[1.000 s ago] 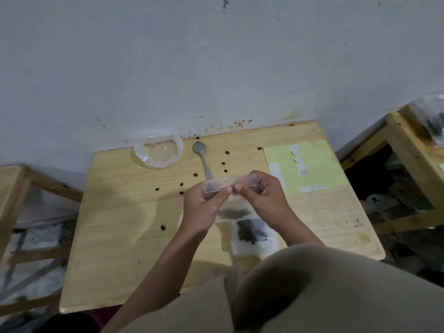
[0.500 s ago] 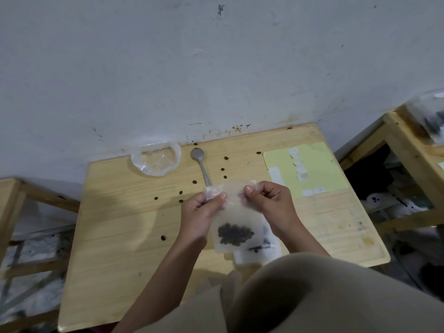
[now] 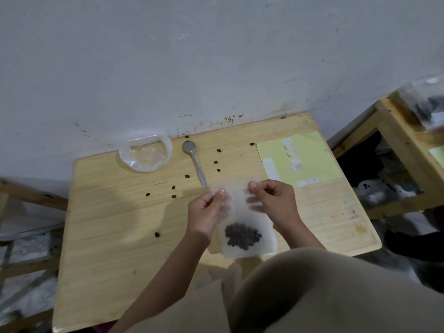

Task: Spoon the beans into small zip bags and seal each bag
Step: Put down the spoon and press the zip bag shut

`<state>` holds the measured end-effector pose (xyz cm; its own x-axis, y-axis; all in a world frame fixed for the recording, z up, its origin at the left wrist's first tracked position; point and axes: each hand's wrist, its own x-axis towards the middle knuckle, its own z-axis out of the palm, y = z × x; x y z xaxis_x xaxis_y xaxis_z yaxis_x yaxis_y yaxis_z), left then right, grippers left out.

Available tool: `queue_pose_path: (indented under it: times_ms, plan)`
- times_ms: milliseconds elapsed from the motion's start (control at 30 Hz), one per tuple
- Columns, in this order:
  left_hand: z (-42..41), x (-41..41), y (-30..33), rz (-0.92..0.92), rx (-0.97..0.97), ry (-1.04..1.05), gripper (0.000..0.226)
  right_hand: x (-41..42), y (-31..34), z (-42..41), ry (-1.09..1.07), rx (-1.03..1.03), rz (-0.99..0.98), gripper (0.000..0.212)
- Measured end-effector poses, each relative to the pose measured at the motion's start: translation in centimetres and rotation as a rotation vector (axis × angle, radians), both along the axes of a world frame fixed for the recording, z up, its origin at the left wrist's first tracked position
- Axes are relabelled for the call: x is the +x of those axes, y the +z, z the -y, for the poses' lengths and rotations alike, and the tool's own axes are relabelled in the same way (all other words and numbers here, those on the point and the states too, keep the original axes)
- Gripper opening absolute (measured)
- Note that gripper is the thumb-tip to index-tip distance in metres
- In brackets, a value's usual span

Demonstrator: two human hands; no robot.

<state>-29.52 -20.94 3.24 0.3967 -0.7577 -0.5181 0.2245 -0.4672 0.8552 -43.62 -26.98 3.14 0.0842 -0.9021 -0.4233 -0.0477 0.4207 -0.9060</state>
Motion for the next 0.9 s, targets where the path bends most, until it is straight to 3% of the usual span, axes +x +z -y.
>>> queue_pose_path:
  times_ms: [200,367,467,567,600,767,900]
  plan:
    - [-0.1,-0.6,-1.0,0.102,0.018,-0.102,0.018,-0.5,-1.1,-0.1,-0.113,0.014,-0.073,0.024]
    - [-0.1,-0.9,-1.0,0.121,0.018,-0.056,0.018,-0.7,-1.4,-0.4,-0.066,0.049,-0.010,0.004]
    - [-0.2,-1.1,-0.9,0.090,0.007,-0.050,0.012,-0.9,-1.5,-0.4,-0.085,0.058,0.019,0.009]
    - [-0.4,-0.8,-1.0,0.085,-0.110,-0.159,0.059,-1.2,-1.8,0.1,-0.111,0.047,0.023,0.008]
    - [-0.4,-0.8,-0.9,0.096,-0.151,-0.206,0.064,-1.3,-1.9,0.3,-0.111,0.044,0.022,0.010]
    - [0.7,-1.2,-0.3,0.139,-0.140,-0.226,0.046,-1.4,-2.0,2.0,-0.068,0.024,0.025,0.009]
    - [1.7,-1.5,0.1,0.089,-0.174,-0.161,0.040,-3.4,-3.4,6.3,-0.141,-0.021,-0.096,0.004]
